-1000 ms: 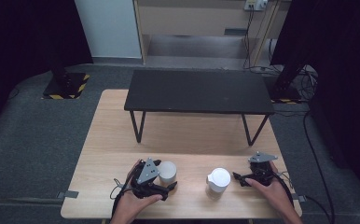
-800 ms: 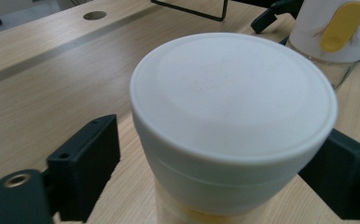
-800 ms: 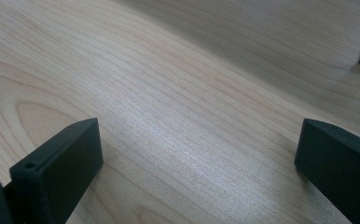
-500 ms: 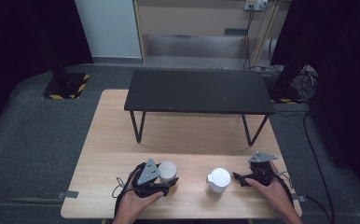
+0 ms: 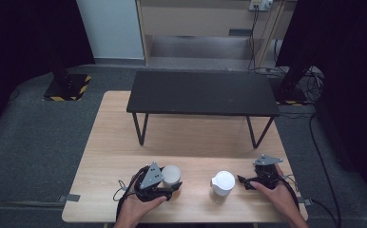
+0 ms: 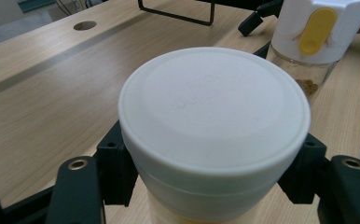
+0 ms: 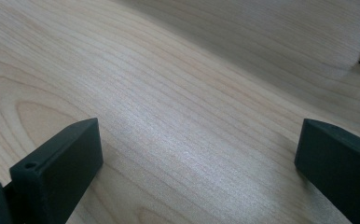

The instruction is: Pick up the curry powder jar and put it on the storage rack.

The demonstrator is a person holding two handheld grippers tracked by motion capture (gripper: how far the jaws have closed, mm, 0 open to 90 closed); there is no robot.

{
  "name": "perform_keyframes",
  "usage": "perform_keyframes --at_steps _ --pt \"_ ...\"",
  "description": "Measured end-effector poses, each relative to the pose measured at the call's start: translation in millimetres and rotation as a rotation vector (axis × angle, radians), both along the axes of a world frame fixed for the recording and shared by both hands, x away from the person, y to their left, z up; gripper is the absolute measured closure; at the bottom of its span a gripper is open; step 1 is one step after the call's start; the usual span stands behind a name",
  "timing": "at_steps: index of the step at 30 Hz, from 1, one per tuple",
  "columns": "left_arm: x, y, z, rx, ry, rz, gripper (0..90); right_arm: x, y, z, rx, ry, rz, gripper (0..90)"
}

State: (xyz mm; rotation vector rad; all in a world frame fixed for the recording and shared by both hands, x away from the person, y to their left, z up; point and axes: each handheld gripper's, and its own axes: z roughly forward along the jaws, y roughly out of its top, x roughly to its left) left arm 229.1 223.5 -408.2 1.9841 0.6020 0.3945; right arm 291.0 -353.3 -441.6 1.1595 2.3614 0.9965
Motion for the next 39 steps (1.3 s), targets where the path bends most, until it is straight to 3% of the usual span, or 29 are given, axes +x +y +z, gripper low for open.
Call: perform_keyframes --at_steps 18,30,35,39 --pt "8.9 20.6 8.6 -0.043 -0.025 -0.005 33.1 0.0 0.0 0.0 0.000 0.000 0.000 1.6" --pt "30.4 20.2 27.3 -0.042 -0.034 -0.022 33.1 0.0 0.0 0.0 0.000 0.000 0.000 1.6" --pt "39.9 20.5 34.9 -0.059 -0.032 -0.019 33.1 0.0 0.0 0.0 0.000 0.000 0.000 1.5" --pt "46.5 18.2 44.5 -0.042 -0.034 -0.028 33.2 0.0 0.0 0.0 0.000 0.000 0.000 1.6"
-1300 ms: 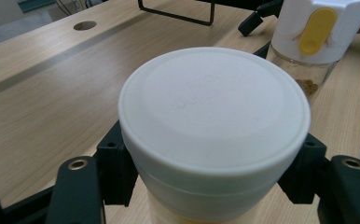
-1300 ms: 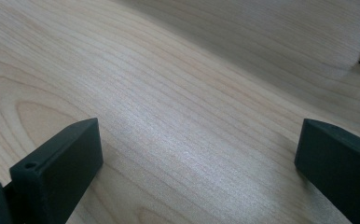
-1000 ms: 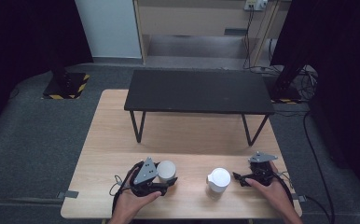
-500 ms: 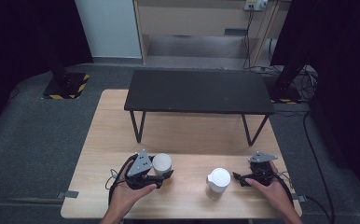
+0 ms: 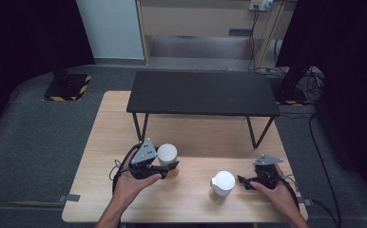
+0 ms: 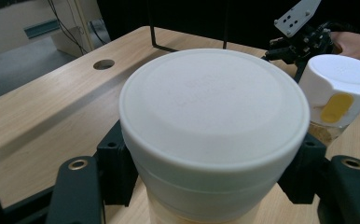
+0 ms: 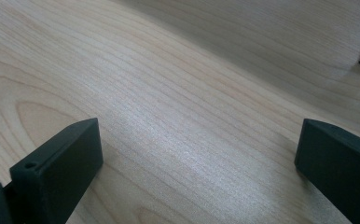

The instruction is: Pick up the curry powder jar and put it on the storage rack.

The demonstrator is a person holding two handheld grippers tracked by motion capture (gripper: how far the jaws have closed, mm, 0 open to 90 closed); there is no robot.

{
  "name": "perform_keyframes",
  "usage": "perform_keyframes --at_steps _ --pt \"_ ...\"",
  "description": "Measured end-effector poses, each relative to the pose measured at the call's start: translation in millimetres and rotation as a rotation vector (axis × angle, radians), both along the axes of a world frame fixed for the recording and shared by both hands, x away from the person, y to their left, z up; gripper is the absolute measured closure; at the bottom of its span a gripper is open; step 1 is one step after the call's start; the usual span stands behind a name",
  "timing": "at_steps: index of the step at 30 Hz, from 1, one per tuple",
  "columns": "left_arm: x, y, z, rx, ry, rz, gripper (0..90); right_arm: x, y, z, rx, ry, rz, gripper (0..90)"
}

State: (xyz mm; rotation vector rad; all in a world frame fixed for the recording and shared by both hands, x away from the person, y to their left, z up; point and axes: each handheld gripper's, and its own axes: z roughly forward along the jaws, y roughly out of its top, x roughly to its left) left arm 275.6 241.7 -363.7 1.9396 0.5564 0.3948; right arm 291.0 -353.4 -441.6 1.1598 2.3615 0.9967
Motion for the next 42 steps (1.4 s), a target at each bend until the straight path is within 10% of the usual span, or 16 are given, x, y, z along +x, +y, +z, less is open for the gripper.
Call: perform_keyframes --at_steps 42 --pt "70.5 -22.4 121.0 0.033 -0.038 -0.035 33.1 0.1 0.0 0.0 0.000 0.000 0.001 1.6"
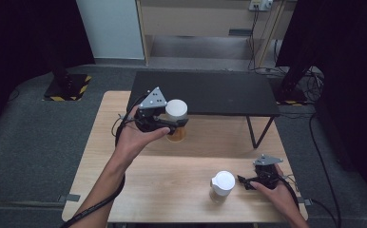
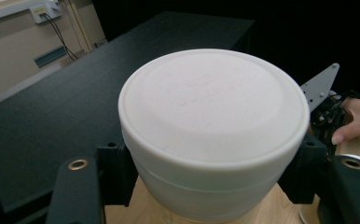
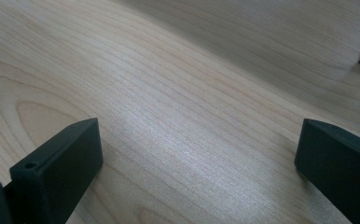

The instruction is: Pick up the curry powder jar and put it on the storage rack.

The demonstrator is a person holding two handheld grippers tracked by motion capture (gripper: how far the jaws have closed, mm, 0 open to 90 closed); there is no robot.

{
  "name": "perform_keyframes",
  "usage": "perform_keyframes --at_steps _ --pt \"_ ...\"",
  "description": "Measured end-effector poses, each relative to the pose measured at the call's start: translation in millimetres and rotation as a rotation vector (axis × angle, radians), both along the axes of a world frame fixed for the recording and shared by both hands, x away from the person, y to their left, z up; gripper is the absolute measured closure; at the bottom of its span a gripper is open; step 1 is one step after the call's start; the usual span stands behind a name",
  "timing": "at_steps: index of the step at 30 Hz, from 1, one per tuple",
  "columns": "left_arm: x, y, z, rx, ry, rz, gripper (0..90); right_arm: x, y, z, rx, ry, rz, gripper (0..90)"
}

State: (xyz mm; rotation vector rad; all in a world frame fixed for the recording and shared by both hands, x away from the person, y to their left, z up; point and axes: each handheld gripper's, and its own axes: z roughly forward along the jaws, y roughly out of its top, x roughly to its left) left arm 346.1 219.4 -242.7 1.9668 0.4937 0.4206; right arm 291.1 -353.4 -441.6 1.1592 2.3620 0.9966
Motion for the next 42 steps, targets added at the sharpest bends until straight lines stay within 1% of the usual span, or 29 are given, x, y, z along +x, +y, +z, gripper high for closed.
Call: perform_keyframes --at_steps 2,3,4,5,6,7,12,18,21,24,27,29,37,42 --pt "3.4 -1.2 6.6 0.004 -0.002 -0.001 33.1 0.0 0.0 0.0 0.000 0.000 0.000 1.5" --pt "6.3 -2.1 12.0 0.008 -0.005 -0.002 33.1 -0.1 0.1 0.0 0.000 0.000 -0.001 1.5" --pt "6.3 -2.1 12.0 0.008 -0.005 -0.002 33.1 -0.1 0.1 -0.1 0.000 0.000 -0.001 1.5" --pt "8.3 -2.4 15.1 0.008 -0.004 -0.003 33.1 -0.1 0.1 -0.1 0.001 0.000 -0.001 1.6" --pt "12.7 -3.1 20.9 0.002 -0.004 -0.001 33.1 -0.1 0.1 -0.1 0.000 -0.001 -0.001 1.6" --pt "12.7 -3.1 20.9 0.002 -0.004 -0.001 33.1 -0.1 0.1 -0.1 0.000 -0.001 -0.001 1.6" --pt "22.8 -5.3 34.0 0.005 -0.009 0.007 33.1 -0.1 0.0 -0.2 0.000 -0.002 0.000 1.5" --pt "36.8 -6.9 43.2 -0.009 -0.013 0.021 33.1 0.0 -0.1 -0.2 0.000 -0.003 0.001 1.6" --pt "44.6 -7.6 45.8 -0.009 -0.013 0.035 33.1 0.0 -0.1 -0.2 0.000 -0.002 0.001 1.6" --pt "53.6 -8.6 48.7 0.004 -0.014 0.055 33.1 0.0 -0.1 -0.2 0.000 -0.003 0.001 1.6" --pt "60.6 -8.0 48.2 0.002 -0.011 0.069 33.1 0.1 -0.2 -0.2 0.000 -0.002 0.001 1.5" --pt "67.6 -7.9 47.0 0.005 -0.001 0.085 33.1 0.1 -0.3 -0.3 0.000 -0.003 0.002 1.6" --pt "80.2 -8.8 42.2 0.003 0.007 0.116 33.1 0.3 -0.4 -0.1 -0.001 -0.002 0.003 1.6" --pt "86.3 -11.0 38.6 0.006 0.024 0.116 33.1 0.4 -0.8 0.0 -0.002 -0.002 0.005 1.5"
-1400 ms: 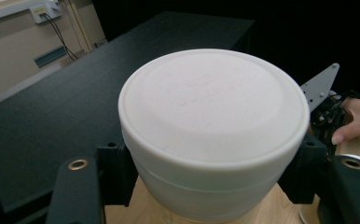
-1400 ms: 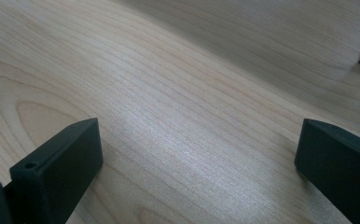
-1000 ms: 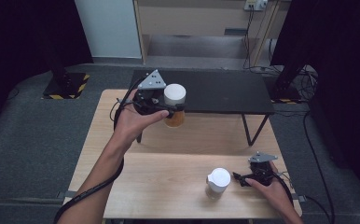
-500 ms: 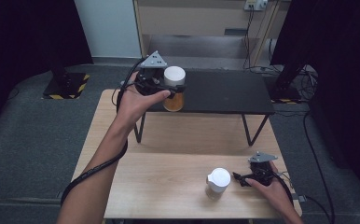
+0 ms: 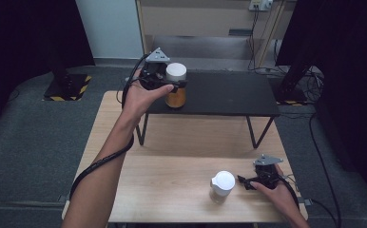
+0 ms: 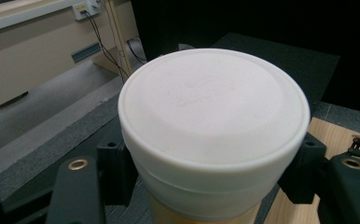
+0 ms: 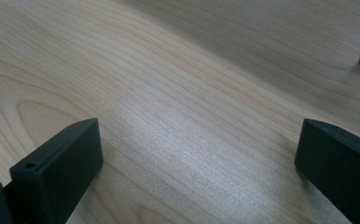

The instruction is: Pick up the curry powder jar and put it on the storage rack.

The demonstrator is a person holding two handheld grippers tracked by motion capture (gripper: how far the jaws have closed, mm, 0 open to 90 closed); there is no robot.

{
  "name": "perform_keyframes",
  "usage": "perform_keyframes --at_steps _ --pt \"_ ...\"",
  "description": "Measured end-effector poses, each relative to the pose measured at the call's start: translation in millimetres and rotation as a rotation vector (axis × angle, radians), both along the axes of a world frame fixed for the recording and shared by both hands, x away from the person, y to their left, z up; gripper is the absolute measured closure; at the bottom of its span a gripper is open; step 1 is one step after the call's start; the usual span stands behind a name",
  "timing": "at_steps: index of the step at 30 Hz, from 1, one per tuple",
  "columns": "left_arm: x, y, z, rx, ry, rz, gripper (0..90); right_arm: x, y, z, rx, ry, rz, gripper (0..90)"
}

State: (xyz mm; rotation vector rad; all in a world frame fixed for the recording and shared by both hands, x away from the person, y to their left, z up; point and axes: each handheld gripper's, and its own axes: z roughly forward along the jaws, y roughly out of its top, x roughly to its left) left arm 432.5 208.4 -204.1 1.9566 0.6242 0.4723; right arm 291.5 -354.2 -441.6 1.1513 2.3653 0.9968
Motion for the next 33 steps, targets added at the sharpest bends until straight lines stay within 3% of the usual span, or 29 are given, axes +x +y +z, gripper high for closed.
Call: perform_keyframes --at_steps 15,26,28,33 --pt "1.0 6.8 -11.7 -0.056 -0.001 0.011 32.9 0.1 -0.2 0.0 0.000 0.000 0.001 1.6" --pt "2.6 6.0 -12.0 -0.058 0.004 0.018 32.6 0.2 -0.4 -0.1 0.000 0.000 0.002 1.5" --pt "3.5 4.9 -10.3 -0.043 0.005 0.011 31.4 0.2 -0.4 0.0 0.000 0.000 0.002 1.5" --pt "-1.8 3.7 -11.3 -0.046 0.002 0.018 14.0 0.2 -0.4 -0.1 0.000 0.000 0.002 1.5"
